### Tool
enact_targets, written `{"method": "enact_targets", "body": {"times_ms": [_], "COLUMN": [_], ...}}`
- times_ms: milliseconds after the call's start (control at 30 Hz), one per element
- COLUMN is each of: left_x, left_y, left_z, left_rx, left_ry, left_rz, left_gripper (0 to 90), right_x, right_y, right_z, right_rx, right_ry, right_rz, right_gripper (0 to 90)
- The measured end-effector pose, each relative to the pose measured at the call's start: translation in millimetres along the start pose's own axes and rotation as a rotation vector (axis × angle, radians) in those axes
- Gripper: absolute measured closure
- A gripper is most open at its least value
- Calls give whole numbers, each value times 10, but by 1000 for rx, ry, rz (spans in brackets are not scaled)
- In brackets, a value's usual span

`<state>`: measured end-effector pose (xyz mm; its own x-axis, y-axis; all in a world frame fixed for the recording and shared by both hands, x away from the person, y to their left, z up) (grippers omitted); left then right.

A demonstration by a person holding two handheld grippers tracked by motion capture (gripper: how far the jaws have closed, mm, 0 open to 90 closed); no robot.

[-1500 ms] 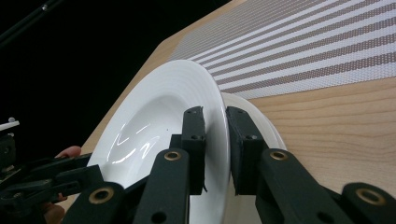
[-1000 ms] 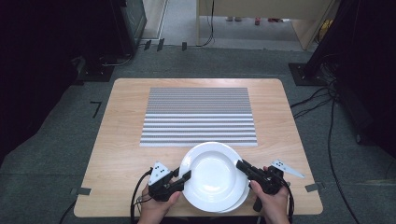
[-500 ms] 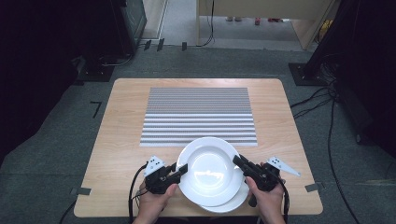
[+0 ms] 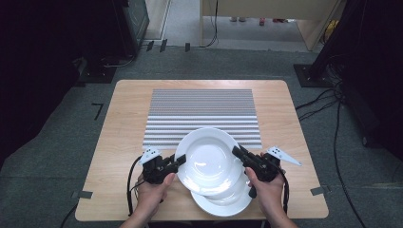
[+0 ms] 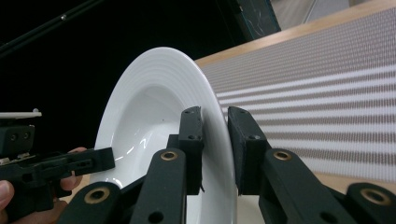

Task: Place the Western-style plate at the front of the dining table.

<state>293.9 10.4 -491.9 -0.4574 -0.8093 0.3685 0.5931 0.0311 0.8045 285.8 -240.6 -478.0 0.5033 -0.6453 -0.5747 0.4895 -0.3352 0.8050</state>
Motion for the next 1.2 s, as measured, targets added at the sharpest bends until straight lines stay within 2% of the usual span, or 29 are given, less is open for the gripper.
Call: {"method": "enact_targets", "body": {"times_ms": [33, 233, 367, 733, 967, 1200], "left_x": [-6, -70, -137, -214, -249, -305], "left_y": [22, 127, 209, 479, 591, 702], "left_z": [-6, -50, -101, -194, -257, -354], "left_rx": [4, 6, 7, 33, 42, 45], "left_ry": [-2, -16, -12, 1, 13, 15], "left_rz": [-6, 17, 17, 19, 11, 21], "left_gripper": [706, 710, 710, 710, 712, 715], "right_x": [5, 30, 58, 119, 188, 261], "right_y": [25, 112, 158, 339, 433, 505], "right_z": [-20, -117, -206, -389, -497, -595], "right_rx": [4, 16, 11, 9, 4, -1], "right_ry": [-3, 0, 2, 3, -3, -5], "right_rz": [4, -8, -11, -29, -43, -45], "right_gripper": [763, 767, 767, 768, 762, 760]}}
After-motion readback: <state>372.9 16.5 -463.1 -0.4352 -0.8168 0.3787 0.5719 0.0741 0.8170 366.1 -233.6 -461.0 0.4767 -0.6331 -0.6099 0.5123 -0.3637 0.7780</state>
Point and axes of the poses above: each handheld gripper's, and its own axes: z roughly backward along the jaws, y roughly out of its top, x roughly to its right, the point moved 7 cm from there along -z, roughly forward along the jaws, and after that the axes turned 6 degrees about y, right-handed, at the moved point
